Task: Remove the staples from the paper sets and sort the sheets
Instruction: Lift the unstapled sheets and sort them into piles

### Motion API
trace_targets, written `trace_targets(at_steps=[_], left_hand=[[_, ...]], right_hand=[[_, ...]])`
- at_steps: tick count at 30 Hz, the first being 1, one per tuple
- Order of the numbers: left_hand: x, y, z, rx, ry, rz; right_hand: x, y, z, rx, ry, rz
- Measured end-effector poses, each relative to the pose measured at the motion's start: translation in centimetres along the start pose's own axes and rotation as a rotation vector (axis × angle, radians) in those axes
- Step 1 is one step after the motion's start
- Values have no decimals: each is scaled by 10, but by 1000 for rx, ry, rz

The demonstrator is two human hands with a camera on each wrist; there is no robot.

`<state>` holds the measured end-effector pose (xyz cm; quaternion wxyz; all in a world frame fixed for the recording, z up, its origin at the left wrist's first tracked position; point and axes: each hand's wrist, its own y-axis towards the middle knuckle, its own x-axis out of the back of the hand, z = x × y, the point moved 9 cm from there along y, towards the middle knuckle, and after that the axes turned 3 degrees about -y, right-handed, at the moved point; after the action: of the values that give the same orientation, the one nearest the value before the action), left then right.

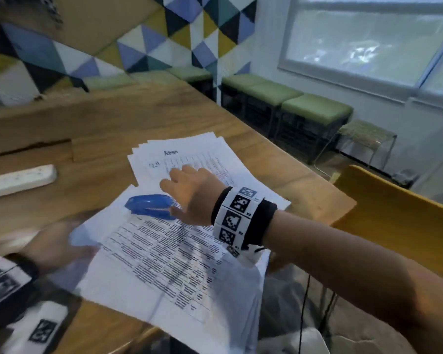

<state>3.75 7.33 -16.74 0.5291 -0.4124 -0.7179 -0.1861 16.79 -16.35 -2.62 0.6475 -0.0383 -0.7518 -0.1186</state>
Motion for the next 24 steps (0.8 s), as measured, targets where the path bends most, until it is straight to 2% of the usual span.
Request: trace_targets(at_steps=[1, 2, 3, 4, 6, 9, 16, 18, 21, 24], left_hand=[[16, -12, -26, 12, -5, -67], [21, -25, -50, 26, 26, -29], [21, -25, -52, 11, -5, -19], [22, -28, -50, 49, -45, 22], [24, -27, -49, 81, -79, 19], [26, -27, -54, 42, -156, -8], [29, -24, -53, -16, -303, -15], [28, -24, -52, -22, -318, -33], [27, -23, -51, -17, -325, -39], [25, -22, -48, -16, -317, -21]], right_hand=[[-9, 11, 4, -7, 6, 47], [-20, 20, 8, -16, 12, 97], [-29, 29, 11, -22, 25, 144], [-37, 37, 14, -20, 39, 184], [-55, 50, 20, -6, 85, 264], [-72, 62, 27, -5, 149, 328], [-62, 75, 29, 72, 326, 282], [-56, 79, 6, 13, 332, 205], [-51, 82, -49, -154, 327, 78], [-50, 79, -89, -195, 196, 29]])
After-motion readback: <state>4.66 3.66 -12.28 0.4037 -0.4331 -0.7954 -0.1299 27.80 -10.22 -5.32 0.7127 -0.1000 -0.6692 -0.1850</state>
